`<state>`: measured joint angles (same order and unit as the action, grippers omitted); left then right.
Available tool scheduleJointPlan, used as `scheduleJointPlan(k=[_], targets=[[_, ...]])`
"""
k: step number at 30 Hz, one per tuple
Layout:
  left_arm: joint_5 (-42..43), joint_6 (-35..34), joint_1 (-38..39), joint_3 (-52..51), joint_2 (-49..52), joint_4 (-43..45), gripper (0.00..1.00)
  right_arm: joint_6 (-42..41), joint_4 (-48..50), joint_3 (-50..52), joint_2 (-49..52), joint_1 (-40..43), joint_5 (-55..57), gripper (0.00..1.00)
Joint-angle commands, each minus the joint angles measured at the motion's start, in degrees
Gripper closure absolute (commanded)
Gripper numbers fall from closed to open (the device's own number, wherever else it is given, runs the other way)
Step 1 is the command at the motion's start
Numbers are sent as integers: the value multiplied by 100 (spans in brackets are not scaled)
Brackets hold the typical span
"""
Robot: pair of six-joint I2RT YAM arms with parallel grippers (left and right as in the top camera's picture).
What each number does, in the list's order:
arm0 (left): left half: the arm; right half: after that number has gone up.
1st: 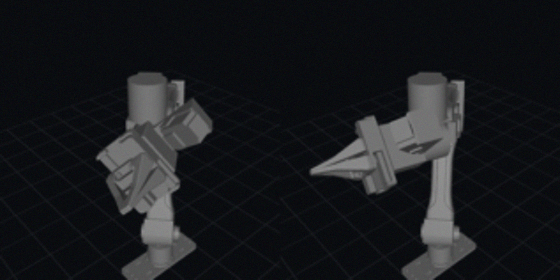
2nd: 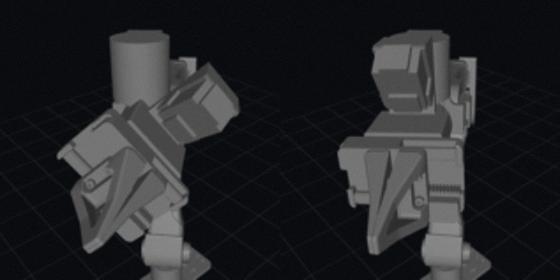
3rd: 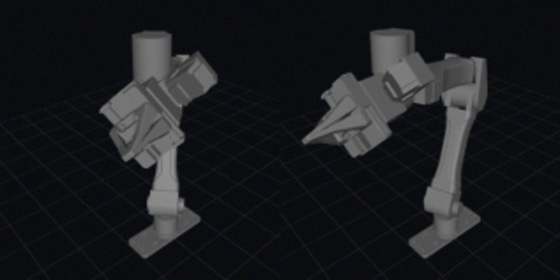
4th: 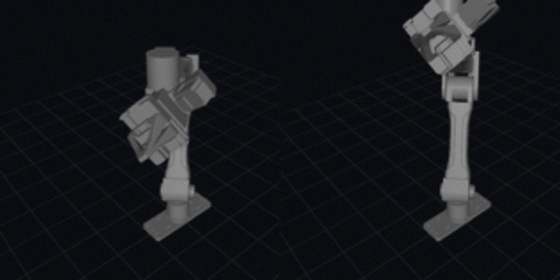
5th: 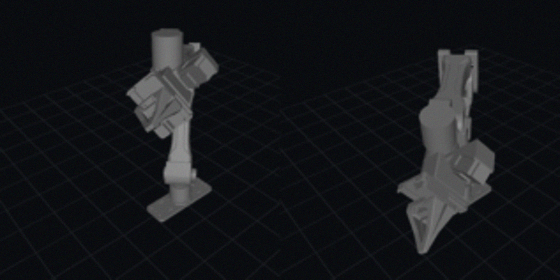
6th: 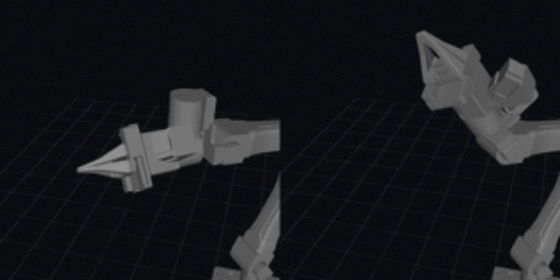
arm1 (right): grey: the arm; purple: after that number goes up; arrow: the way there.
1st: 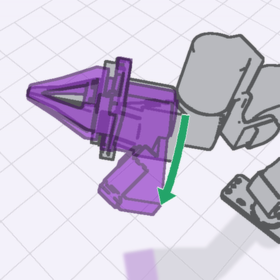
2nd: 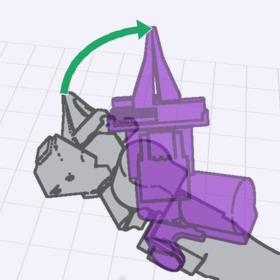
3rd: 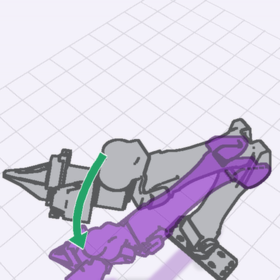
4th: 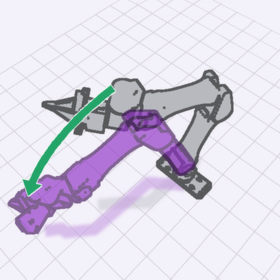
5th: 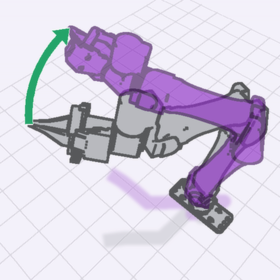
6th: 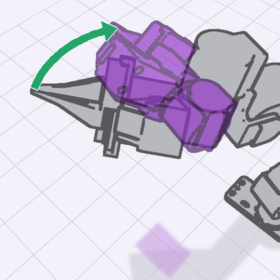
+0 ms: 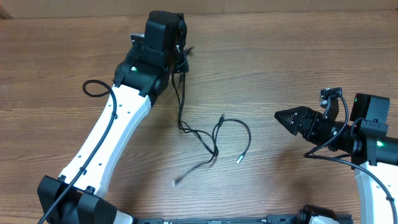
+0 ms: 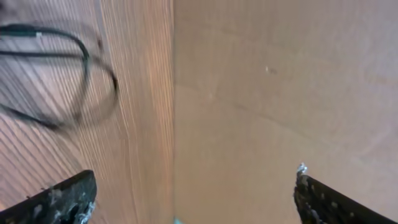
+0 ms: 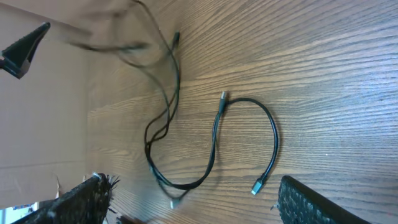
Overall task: Untangle cables
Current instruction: 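Lift the left gripper with the cables up and leftward, letting strands drop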
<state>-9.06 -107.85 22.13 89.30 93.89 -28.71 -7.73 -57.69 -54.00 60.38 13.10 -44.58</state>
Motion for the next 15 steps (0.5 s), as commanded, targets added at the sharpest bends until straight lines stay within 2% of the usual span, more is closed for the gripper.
scheduleJointPlan(k=[1, 9, 13, 15], targets=[[-210, 457, -197, 83, -52, -79, 0, 4, 31, -72, -20, 11, 0, 16], [-205, 2236, -494, 83, -52, -916, 0, 4, 33, -72, -20, 11, 0, 16], [-203, 2944, -501, 83, -52, -1672, 0, 4, 35, -72, -20, 11, 0, 15], [-203, 3491, -501, 83, -52, -2343, 0, 4, 35, -72, -20, 11, 0, 12]])
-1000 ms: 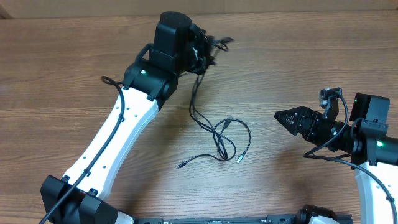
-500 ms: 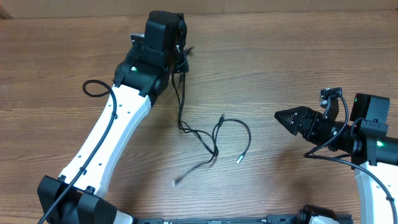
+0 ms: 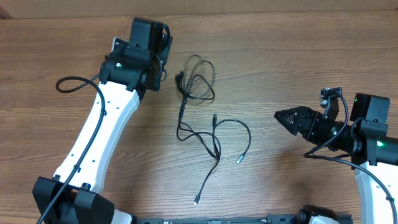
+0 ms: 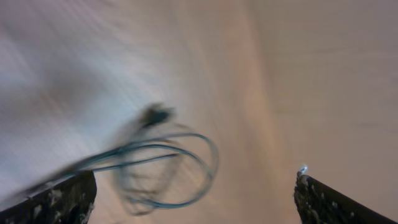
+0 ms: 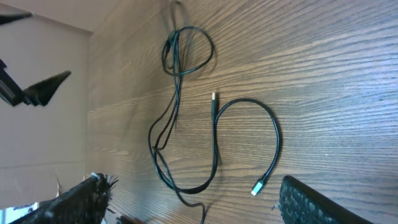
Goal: Untangle cables
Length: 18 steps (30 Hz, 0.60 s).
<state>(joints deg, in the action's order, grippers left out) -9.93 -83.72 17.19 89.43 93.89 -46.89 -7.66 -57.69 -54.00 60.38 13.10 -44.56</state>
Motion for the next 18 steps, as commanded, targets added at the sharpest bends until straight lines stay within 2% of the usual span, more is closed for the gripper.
scheduleJointPlan(k=[1, 10, 18], targets=[[-114, 1266, -7, 70, -52, -780, 1, -2, 35, -72, -20, 11, -2, 12], [-116, 2614, 9, 70, -52, -2535, 0, -4, 55, -72, -20, 9, -2, 9], [-409, 3477, 7, 68, -52, -2900, 0, -4, 52, -72, -20, -4, -74, 5]])
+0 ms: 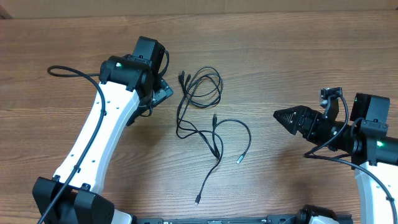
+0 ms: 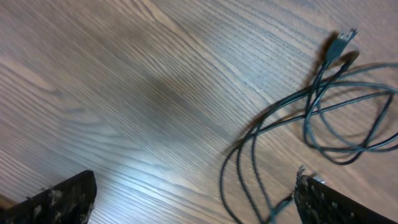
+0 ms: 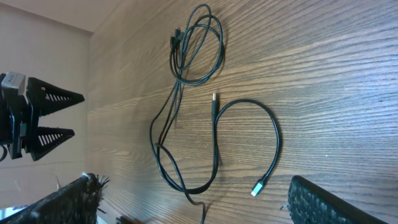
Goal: Untangle cables
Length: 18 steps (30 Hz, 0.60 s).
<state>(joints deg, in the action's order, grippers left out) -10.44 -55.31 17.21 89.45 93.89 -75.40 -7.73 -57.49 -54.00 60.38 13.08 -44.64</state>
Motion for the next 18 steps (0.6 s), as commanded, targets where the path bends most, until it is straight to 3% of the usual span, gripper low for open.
scheduleJointPlan(k=[1, 10, 14, 17, 18], targets=[[-415, 649, 4, 68, -52, -76, 0, 4, 35, -72, -20, -28, -63, 5], [-857, 667, 4, 66, -52, -190, 1, -151, 369, -72, 17, -866, 361, 4], [-1095, 1394, 2, 66, -52, -31, 15, -365, 509, -72, 175, -1375, 931, 3], [-1097, 1733, -7, 66, -52, 76, 11, -450, 780, -72, 417, -1812, 1056, 3], [-1095, 1790, -20, 66, -52, 116, 5, -450, 892, -72, 522, -1971, 1056, 3]])
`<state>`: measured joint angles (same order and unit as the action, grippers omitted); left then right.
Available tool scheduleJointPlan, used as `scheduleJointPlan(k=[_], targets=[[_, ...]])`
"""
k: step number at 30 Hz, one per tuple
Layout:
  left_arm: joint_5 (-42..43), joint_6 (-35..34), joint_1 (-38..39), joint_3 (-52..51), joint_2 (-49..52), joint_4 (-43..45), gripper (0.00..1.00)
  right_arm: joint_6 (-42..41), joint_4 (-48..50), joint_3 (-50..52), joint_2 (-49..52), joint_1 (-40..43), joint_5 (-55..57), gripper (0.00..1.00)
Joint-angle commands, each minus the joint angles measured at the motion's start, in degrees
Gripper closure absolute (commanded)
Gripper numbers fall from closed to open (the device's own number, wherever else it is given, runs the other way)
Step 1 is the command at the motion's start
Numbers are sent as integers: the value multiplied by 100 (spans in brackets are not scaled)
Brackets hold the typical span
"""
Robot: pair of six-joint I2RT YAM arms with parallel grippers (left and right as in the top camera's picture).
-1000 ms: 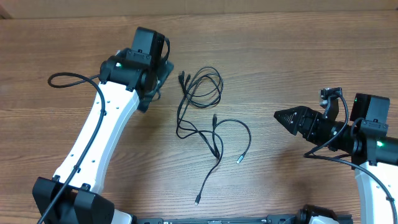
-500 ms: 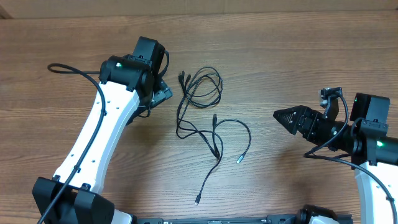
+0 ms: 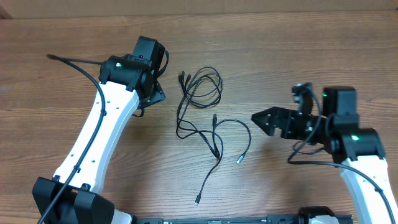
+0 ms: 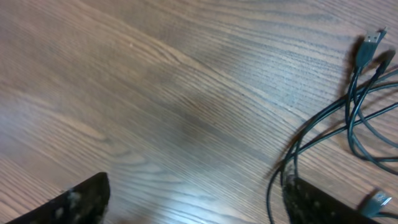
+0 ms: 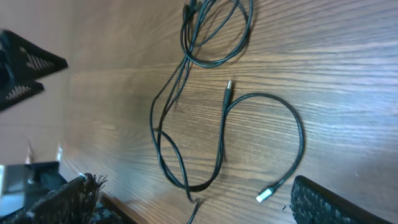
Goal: Untangle cables
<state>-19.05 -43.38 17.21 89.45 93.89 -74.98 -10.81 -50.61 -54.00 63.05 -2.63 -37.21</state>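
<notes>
Two thin black cables [image 3: 214,140] lie crossed mid-table. Their far part forms a coil [image 3: 202,87], also in the right wrist view as the coil [image 5: 217,31]. A nearer loop [image 5: 267,137] ends in a silver plug [image 5: 267,196], and a tail runs to the front edge [image 3: 198,200]. My left gripper [image 3: 157,94] hangs open left of the coil; in its own view the left gripper [image 4: 196,199] has only wood between its fingers, with cable strands [image 4: 323,124] at the right. My right gripper [image 3: 256,118] is open, right of the loop.
The wooden table [image 3: 298,56] meets a brown cardboard wall along its far edge. The left arm's own black supply cable [image 3: 74,62] arcs over the far left of the table. The right arm's base [image 3: 367,180] stands at the front right.
My right gripper has moved left, closer to the loop with the silver plug. The left gripper has shifted slightly beside the coil. The cables lie as before.
At first a cable ran up to my left gripper at the table's far edge and showed blurred. Then the cables lay on the table with a coil at the far end, my left gripper off to its left. Now the right gripper is nearer too.
</notes>
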Motion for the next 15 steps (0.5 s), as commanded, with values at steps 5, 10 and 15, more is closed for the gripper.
scheduleJointPlan(k=[5, 10, 15], targets=[[-184, 595, -199, 66, -50, 225, 0, -144, 748, -81, 750, -1084, 313, 2], [59, 590, -520, 66, -50, 236, 0, -149, 1419, -83, 1082, -1711, 315, 0], [621, 619, -949, 66, -50, 282, 0, -313, 2070, -83, 1333, -2308, 704, 0]])
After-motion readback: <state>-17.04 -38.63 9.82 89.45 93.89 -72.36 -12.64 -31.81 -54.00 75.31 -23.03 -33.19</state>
